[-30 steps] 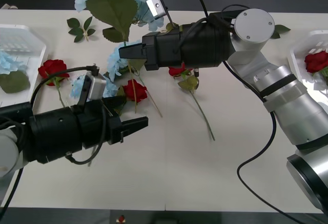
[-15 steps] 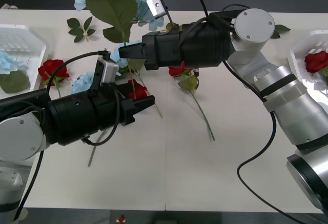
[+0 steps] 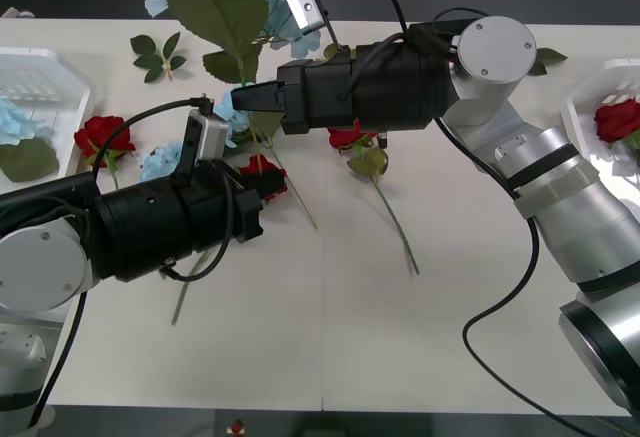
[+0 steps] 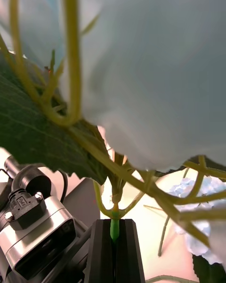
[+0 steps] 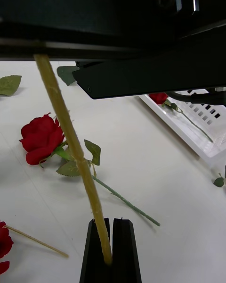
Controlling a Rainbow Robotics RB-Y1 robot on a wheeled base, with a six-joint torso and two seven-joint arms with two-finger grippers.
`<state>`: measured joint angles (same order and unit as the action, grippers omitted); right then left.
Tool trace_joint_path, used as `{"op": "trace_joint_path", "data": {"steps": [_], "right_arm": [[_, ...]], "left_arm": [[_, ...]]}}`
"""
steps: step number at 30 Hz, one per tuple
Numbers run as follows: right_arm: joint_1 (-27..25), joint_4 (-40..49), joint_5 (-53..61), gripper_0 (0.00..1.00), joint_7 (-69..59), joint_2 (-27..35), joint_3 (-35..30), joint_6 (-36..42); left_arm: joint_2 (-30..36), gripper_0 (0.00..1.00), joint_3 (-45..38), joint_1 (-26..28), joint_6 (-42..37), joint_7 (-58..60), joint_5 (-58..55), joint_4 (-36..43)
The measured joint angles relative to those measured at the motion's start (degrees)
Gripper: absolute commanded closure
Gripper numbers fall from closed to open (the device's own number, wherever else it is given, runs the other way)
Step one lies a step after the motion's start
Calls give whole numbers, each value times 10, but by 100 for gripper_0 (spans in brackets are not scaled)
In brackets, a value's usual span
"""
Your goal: Put the red flowers into the right box and the blue flowers into the left box
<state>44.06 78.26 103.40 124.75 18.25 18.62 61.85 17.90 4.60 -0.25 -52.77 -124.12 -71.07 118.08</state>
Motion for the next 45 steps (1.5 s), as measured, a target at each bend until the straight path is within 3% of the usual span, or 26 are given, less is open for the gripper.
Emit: {"op": "trace_joint_path", "data": {"steps": [5,6,9,12,15,22,33,39,45], "right_arm": [[0,0,0,99,0,0,0,0],[0,0,0,80,0,0,0,0],[1,0,0,53,0,0,0,0],[1,0,0,39,0,1,0,0],[1,0,0,32,0,1,0,0],[1,0,0,25,0,5,1,0],[36,0,0,24,0,73,40,16],[89,0,0,24,-3,164,143,15],[138,0,-29,24,-15,240,239,16]], "left_arm": [[0,100,0,-1,0,0,0,0],[0,100,-1,-1,0,0,0,-1],[0,100,-6,-2,0,0,-13,-1],[0,100,-19,-2,0,0,-34,-1],[0,100,-29,-3,0,0,-40,-1],[27,100,-80,-3,0,3,-46,-1],[156,100,-291,57,-11,14,-88,-12],[196,100,-370,65,-10,14,-74,-105],[239,100,-395,65,35,14,-29,-211]]}}
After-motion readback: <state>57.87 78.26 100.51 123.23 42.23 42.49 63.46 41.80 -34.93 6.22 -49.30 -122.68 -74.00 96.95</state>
